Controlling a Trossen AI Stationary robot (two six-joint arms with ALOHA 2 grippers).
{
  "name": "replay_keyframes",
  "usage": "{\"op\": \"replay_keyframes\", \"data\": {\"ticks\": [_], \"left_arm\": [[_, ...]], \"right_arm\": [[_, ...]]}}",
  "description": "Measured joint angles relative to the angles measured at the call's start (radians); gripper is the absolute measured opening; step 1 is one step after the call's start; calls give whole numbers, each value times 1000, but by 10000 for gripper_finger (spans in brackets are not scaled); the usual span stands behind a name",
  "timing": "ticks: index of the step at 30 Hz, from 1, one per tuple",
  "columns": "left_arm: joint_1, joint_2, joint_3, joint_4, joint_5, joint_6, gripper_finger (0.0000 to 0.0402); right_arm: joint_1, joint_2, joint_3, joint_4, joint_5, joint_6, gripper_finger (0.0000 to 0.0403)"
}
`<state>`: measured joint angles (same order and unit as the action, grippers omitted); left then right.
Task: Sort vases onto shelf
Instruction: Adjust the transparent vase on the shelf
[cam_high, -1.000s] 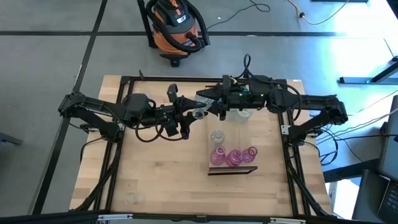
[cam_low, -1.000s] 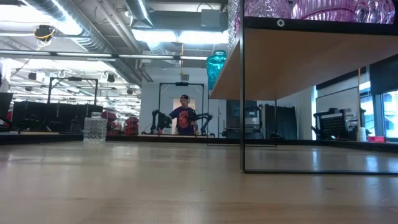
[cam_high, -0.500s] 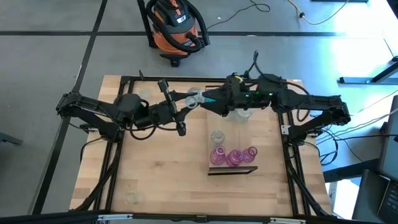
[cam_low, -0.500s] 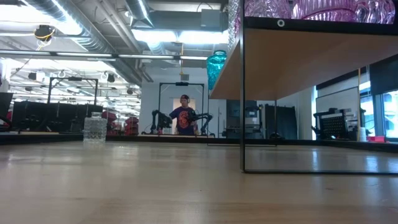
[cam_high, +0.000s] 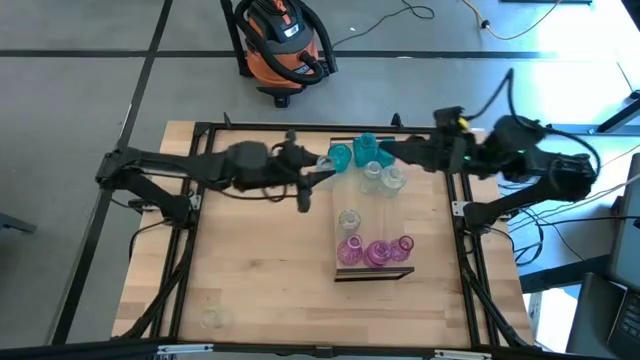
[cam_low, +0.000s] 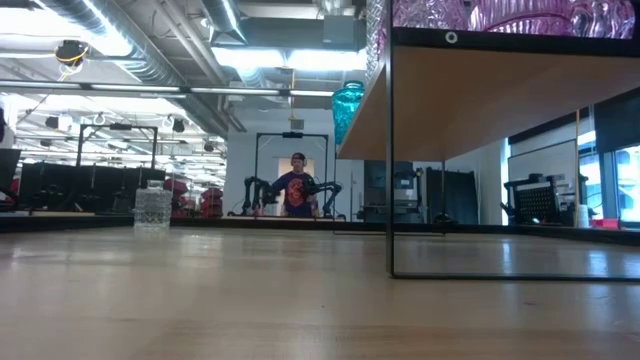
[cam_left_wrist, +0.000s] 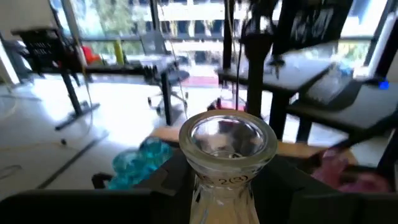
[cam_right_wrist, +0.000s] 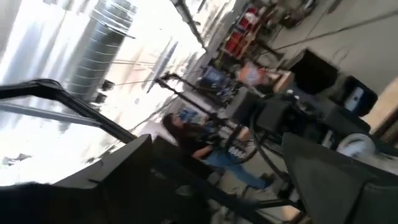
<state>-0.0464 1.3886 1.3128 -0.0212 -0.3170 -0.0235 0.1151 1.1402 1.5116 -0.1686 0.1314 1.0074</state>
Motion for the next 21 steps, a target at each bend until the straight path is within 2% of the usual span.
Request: {"op": "replay_keyframes", "data": {"ticks": [8, 12, 15, 21], "left_arm": [[62, 176, -1, 109, 153, 52, 113], [53, 245, -1, 155, 99, 93, 113], [54, 261, -2, 196, 101, 76, 113], [75, 276, -72, 317, 60, -4, 113]], "right_arm": [[159, -73, -1, -114, 212, -100, 324], [232, -83, -2, -132, 297, -130, 324], [275, -85, -2, -130, 343, -152, 324], [291, -91, -2, -162, 357, -156, 324]]}}
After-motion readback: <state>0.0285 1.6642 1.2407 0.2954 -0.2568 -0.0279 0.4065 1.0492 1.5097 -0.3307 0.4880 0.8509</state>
